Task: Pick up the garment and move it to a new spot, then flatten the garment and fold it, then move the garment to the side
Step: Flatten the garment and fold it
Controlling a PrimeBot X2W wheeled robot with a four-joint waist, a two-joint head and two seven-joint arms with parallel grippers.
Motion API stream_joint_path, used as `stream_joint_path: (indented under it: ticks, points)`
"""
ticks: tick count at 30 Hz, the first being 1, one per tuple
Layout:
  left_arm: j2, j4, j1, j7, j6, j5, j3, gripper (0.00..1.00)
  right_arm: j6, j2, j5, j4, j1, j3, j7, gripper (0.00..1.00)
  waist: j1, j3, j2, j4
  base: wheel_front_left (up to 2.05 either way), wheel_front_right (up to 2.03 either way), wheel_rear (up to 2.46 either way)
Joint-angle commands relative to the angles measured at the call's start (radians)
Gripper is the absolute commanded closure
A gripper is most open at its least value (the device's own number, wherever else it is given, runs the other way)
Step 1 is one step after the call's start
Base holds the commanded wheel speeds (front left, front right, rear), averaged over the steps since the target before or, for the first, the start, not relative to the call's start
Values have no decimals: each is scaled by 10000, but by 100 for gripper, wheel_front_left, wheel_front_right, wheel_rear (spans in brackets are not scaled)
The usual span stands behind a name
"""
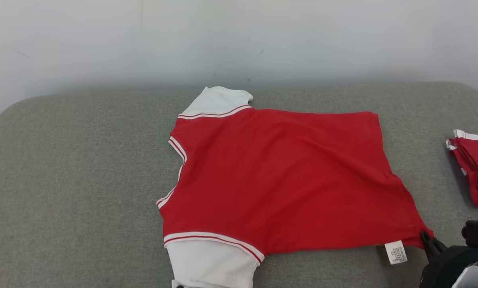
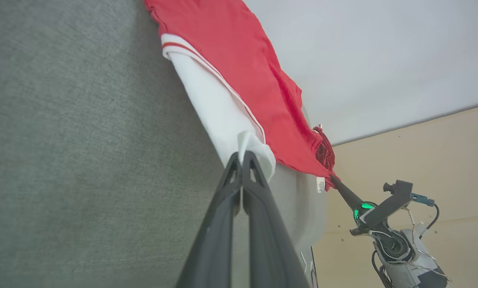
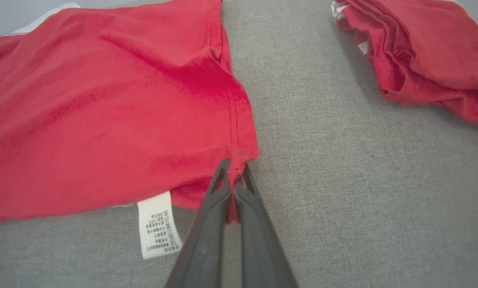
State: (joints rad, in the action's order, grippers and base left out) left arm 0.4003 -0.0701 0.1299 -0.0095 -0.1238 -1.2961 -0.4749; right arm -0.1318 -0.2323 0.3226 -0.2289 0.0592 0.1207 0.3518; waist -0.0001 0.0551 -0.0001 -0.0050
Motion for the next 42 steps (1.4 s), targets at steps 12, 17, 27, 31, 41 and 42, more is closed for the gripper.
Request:
stream_joint_path:
  ticks: [12,17,27,31,41,42]
  points:
    - [596,202,1074,964,283,-998,-96,100,26,63,-19,-209,-954,40,370,100,1,42,1,-110,0,0,0]
    - [815,24,1311,1205,369,-1209,-46,100,26,160,245,-177,-1270,11,424,100,1,132,1,-78,0,0,0]
    - [736,-561,716,404,170,-695,422,100,26,33,415,720,-1197,-151,128,100,1,355,1,-179,0,0,0]
    - [411,-593,-194,-163,101,-17,497,100,26,-19,369,926,-806,-272,-247,100,1,480,1,-173,0,0,0]
    - [-583,911,-2698,-984,192,1517,297,100,26,43,259,672,320,-538,-888,100,1,1025,1,-156,0,0,0]
    - [-748,1345,-3138,-1247,266,1816,314,100,26,90,235,566,597,-500,-1121,100,1,1191,1,-180,0,0,0]
